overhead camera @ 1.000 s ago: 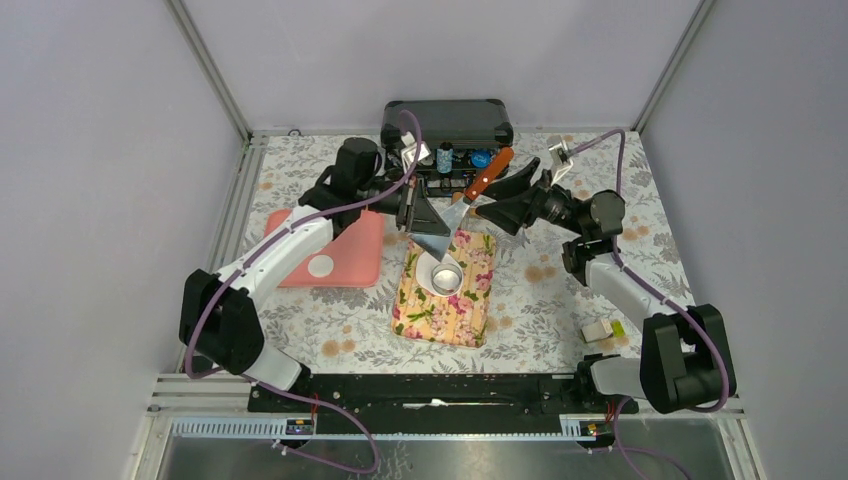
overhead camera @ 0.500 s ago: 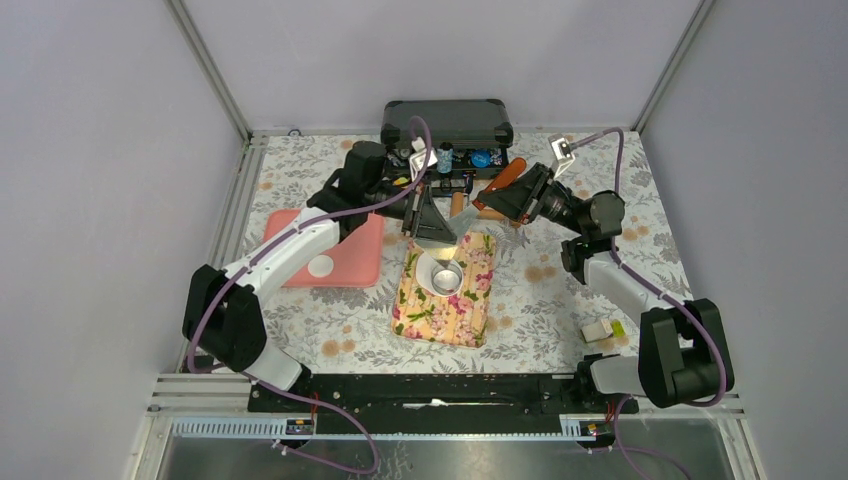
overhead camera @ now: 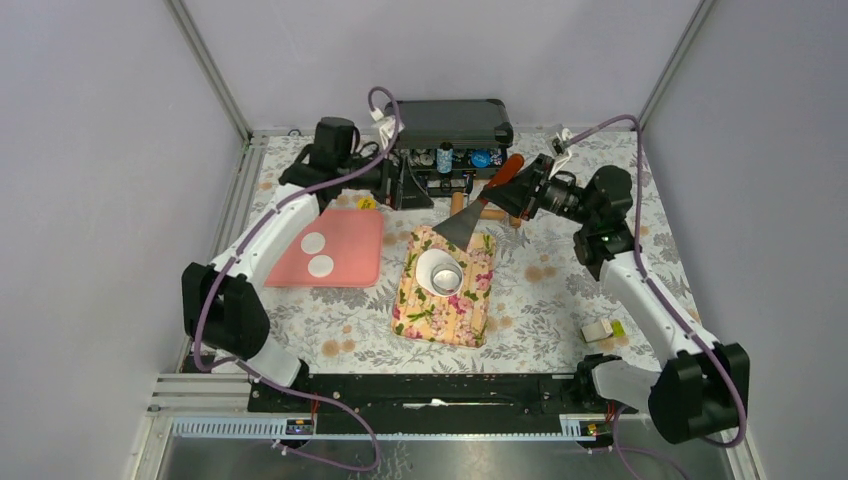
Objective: Roll out the dumpling wrappers from the dough
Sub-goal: Pick up the spatula from the center of the board, then remove the dumpling wrapper from the work surface.
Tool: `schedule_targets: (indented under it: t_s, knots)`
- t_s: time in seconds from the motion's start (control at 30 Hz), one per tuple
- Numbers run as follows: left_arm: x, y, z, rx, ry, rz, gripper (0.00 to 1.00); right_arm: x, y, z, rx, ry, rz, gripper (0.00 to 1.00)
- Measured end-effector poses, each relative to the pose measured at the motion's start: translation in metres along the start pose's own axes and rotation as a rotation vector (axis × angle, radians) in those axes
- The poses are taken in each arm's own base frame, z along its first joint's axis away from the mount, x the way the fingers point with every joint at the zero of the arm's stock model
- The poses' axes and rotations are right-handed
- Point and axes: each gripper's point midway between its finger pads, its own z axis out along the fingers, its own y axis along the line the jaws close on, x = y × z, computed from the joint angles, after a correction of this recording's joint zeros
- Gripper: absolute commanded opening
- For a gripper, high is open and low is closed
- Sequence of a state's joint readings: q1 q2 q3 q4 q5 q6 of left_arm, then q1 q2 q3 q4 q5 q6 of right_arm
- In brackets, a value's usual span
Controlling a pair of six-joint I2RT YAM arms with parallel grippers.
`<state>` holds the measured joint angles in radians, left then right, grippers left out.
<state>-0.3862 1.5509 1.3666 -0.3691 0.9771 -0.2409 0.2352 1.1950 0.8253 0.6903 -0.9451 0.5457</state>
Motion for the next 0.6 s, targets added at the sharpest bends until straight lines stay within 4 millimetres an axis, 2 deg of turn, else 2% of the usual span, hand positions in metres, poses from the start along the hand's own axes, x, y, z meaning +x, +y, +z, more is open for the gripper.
schedule_targets:
  t_s: [0.1, 0.17, 0.3, 0.4, 0.5, 0.57, 0.6]
  knots:
    - [-0.016, 0.045, -0.014, -0.206, -0.030, 0.024, 0.99, -0.007, -0.006, -0.005, 0.078, 0.044, -0.170, 0.00]
    - [-0.010, 0.074, -0.016, -0.319, -0.008, 0.009, 0.99, -0.004, -0.013, -0.012, 0.132, 0.088, -0.271, 0.00]
    - [0.032, 0.132, -0.005, -0.473, 0.114, -0.101, 0.99, 0.032, -0.031, -0.026, 0.200, 0.244, -0.370, 0.00]
    - [0.072, 0.168, 0.002, -0.558, 0.206, -0.187, 0.93, 0.062, -0.035, -0.030, 0.205, 0.358, -0.406, 0.00]
    - [0.102, 0.189, 0.004, -0.627, 0.279, -0.254, 0.85, 0.082, -0.033, -0.031, 0.185, 0.428, -0.446, 0.00]
    - [0.107, 0.195, 0.003, -0.661, 0.291, -0.265, 0.80, 0.092, -0.031, -0.030, 0.173, 0.459, -0.468, 0.00]
    - [0.107, 0.197, 0.003, -0.674, 0.289, -0.265, 0.73, 0.096, -0.032, -0.030, 0.171, 0.469, -0.475, 0.00]
